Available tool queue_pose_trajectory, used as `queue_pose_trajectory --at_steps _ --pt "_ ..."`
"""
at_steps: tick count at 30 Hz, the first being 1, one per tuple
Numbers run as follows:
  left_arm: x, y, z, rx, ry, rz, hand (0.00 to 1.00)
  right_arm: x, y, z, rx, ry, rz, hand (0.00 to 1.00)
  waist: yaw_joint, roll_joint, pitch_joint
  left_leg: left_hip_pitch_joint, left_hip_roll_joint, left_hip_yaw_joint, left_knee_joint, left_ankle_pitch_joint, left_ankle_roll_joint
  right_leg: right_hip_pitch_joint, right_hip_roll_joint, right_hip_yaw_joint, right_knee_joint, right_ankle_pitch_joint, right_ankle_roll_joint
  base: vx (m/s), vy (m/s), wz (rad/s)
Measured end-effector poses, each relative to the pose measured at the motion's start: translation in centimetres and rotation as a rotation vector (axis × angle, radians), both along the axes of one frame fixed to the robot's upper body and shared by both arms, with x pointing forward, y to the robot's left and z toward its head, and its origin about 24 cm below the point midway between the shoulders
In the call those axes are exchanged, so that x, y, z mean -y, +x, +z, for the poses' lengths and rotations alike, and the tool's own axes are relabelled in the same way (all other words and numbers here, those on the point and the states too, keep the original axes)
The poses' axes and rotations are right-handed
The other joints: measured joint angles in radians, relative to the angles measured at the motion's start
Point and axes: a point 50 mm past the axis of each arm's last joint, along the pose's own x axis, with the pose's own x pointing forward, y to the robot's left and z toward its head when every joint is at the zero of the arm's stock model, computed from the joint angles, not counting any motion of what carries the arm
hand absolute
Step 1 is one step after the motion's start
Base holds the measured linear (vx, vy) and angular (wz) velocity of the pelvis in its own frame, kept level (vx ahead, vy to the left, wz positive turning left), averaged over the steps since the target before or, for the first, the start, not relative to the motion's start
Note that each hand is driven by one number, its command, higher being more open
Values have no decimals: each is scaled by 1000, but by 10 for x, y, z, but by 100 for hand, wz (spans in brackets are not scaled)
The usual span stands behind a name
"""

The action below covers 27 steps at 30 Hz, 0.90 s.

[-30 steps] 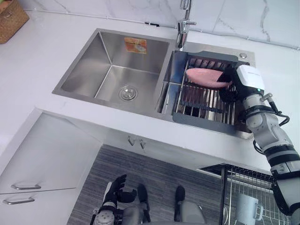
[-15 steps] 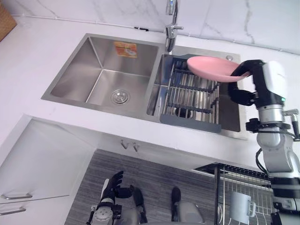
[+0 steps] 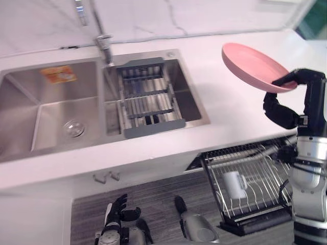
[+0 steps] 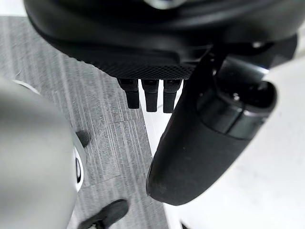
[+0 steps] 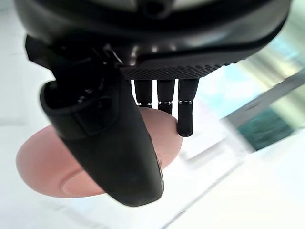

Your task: Walk over to the sink, pick up the cup, carry it to the dishwasher, place the cup inside the dishwasher, then close the dishwasher door

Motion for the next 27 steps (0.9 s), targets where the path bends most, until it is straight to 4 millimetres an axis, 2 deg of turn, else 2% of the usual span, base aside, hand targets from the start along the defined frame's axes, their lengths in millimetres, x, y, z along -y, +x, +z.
queue_pose_trajectory --at_steps 3,4,5,6,8,9,10,11,13,14,16,17,20,24,27 --pt "0 1 1 5 6 7 90 4 -15 -24 -81 78 -61 30 -12 -5 3 32 -2 86 3 -20 9 -9 10 77 -10 14 11 -2 79 -90" --pt "0 3 2 13 7 6 90 5 -21 -33 -114 102 -80 30 -14 -7 4 39 -1 117 15 -30 12 -17 9 77 -8 8 0 -5 55 -60" --pt "0 5 2 19 8 5 90 5 -23 -36 -126 111 -87 30 -14 -8 7 41 3 133 23 -35 14 -23 4 57 -4 4 -7 -26 78 -79" --pt "0 10 5 36 10 1 90 5 -26 -42 -145 140 -100 30 -12 -10 16 44 11 169 37 -47 23 -52 -32 -59 37 -6 -38 -30 61 -61" --pt "1 13 6 44 10 -5 90 5 -29 -47 -164 156 -109 30 -7 -11 16 48 15 202 45 -57 19 -98 -61 -149 123 -23 -61 -18 34 -55" --pt "2 13 6 44 8 -5 90 7 -31 -51 -180 163 -113 30 -8 -6 20 54 19 214 49 -75 18 -114 -68 -180 198 -61 -62 36 -10 -45" --pt "4 14 5 43 6 -16 90 9 -31 -57 -199 183 -121 30 -14 0 24 57 28 220 58 -87 -5 -119 -67 -193 217 -83 -63 60 -26 -28" --pt "5 14 5 43 6 -24 90 11 -31 -61 -210 202 -126 30 -15 3 25 55 32 220 65 -90 -11 -121 -65 -198 217 -84 -52 94 -62 -19" --pt "11 16 5 49 -6 -45 90 20 -28 -81 -286 253 -151 30 -12 22 28 45 56 224 79 -88 -34 -127 -39 -198 191 -75 -55 130 -90 -16" --pt "15 19 7 62 -12 -59 90 22 -25 -93 -327 292 -156 30 -6 36 28 22 70 229 88 -78 -39 -138 -24 -197 165 -57 -58 155 -83 -18" --pt "19 26 10 88 -18 -71 90 19 -18 -104 -368 336 -140 30 1 48 33 -12 82 244 90 -69 -41 -167 -11 -191 139 -24 -50 117 -54 -20" --pt "25 34 12 108 -29 -81 90 18 -16 -106 -378 345 -131 30 9 62 47 -27 87 247 93 -67 -40 -177 -7 -191 129 -11 -49 104 -32 -15" --pt "36 50 19 158 -50 -109 90 16 -8 -111 -374 405 -109 30 26 83 78 -38 92 244 95 -67 -39 -190 -7 -195 134 -9 -49 53 -9 -3" --pt "39 69 32 238 -44 -140 90 14 12 -108 -352 451 -57 30 44 83 116 -74 92 242 118 -72 -31 -221 -14 -193 139 -7 -46 -35 -3 1" --pt "41 85 41 286 -43 -166 90 19 36 -107 -361 485 -25 30 59 86 163 -111 97 245 145 -80 -23 -249 -18 -188 136 4 -45 -76 -15 -1"
